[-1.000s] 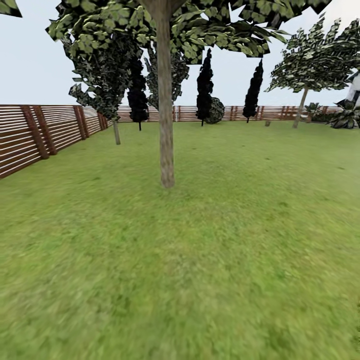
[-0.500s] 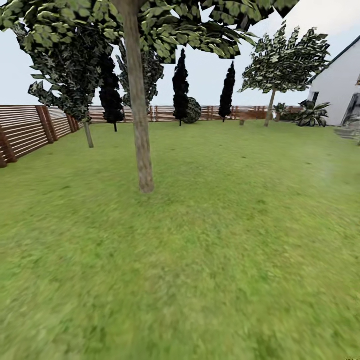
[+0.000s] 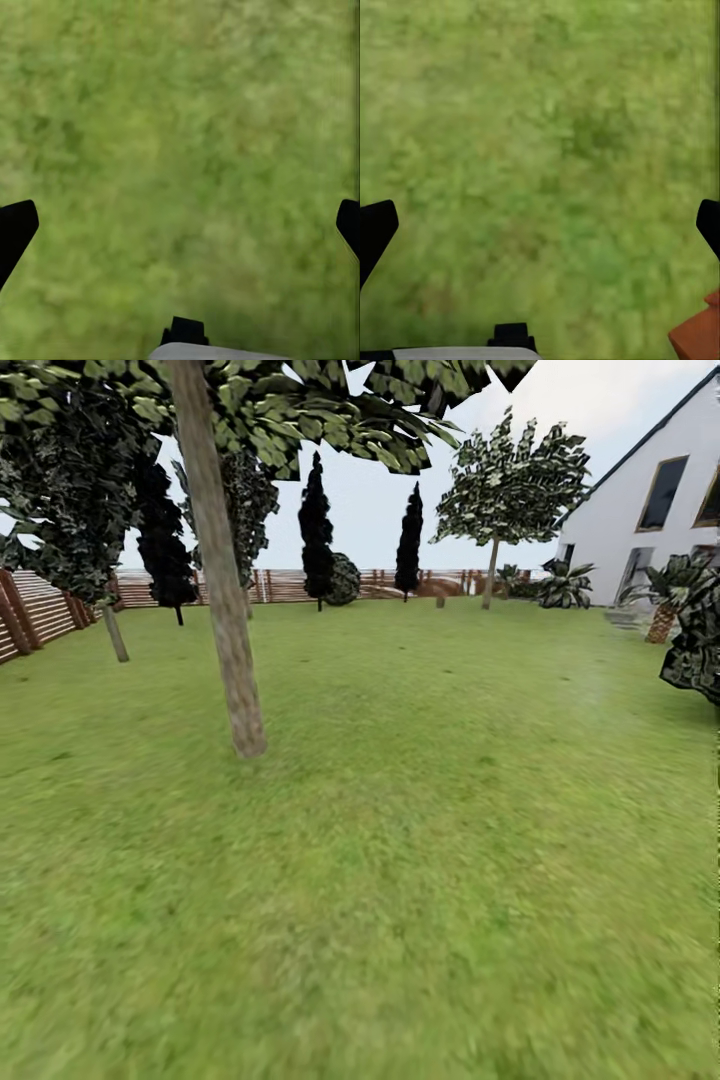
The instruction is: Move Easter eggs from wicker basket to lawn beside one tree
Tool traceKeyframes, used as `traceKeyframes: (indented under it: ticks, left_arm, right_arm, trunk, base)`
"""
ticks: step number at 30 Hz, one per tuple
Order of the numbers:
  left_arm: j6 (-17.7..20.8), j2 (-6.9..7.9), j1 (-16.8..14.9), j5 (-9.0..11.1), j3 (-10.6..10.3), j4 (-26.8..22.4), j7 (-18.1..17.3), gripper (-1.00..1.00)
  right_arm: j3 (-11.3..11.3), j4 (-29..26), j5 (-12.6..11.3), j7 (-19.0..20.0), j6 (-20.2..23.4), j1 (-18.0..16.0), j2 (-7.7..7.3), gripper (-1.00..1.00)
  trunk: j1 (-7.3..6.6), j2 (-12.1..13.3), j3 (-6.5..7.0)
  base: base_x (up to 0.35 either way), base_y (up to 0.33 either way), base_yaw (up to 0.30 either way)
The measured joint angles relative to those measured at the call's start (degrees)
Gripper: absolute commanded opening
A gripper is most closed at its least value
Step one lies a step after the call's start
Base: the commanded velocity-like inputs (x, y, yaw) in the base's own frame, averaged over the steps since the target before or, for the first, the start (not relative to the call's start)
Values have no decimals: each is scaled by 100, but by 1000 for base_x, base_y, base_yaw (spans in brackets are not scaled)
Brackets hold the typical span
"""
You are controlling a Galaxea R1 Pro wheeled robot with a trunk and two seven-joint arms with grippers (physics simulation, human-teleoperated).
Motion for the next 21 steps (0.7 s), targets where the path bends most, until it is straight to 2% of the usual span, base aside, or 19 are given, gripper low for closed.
traceKeyframes:
  ticks: [21]
  left_arm:
    - [7, 17, 0, 0, -1, 3, 0, 100]
  right_arm:
    - [5, 24, 7, 2, 27, -1, 20, 100]
  trunk:
    - [0, 0, -19]
  base:
    - [339, 0, -8]
